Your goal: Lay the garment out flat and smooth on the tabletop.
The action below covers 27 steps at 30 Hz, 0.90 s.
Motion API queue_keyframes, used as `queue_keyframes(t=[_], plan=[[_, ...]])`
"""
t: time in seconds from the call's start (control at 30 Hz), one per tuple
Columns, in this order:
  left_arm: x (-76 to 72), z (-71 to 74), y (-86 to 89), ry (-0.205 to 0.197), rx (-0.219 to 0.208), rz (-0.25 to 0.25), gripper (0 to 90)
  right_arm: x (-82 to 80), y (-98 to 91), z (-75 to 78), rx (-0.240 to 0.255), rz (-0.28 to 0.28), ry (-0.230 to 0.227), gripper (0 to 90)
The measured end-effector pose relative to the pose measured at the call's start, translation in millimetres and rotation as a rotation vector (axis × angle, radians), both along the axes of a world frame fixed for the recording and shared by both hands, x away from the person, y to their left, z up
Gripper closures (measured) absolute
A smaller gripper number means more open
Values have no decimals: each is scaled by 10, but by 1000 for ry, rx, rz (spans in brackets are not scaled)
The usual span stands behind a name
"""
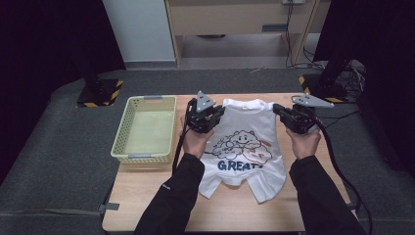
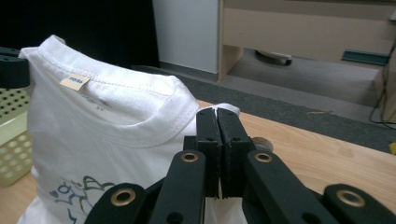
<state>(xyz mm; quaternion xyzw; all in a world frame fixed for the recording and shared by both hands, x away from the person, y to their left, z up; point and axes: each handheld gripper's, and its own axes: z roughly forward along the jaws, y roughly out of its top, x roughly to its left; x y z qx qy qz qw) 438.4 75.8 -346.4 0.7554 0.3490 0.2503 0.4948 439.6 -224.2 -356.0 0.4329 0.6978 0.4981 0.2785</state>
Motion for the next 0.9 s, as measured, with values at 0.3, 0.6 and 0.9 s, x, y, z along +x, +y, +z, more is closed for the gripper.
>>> queue_keyframes(t=[0.3,0.6,0.9], plan=[[337,-82,13,-16,10,158,494,266,24,-42,-34,-94,-8,708],[263,-78,-3,-21,69,174,313,187,-90,57,-6,-123,-46,464],[135,29,70,-39,80,200,207,73,-127,112,24,-105,-39,292]])
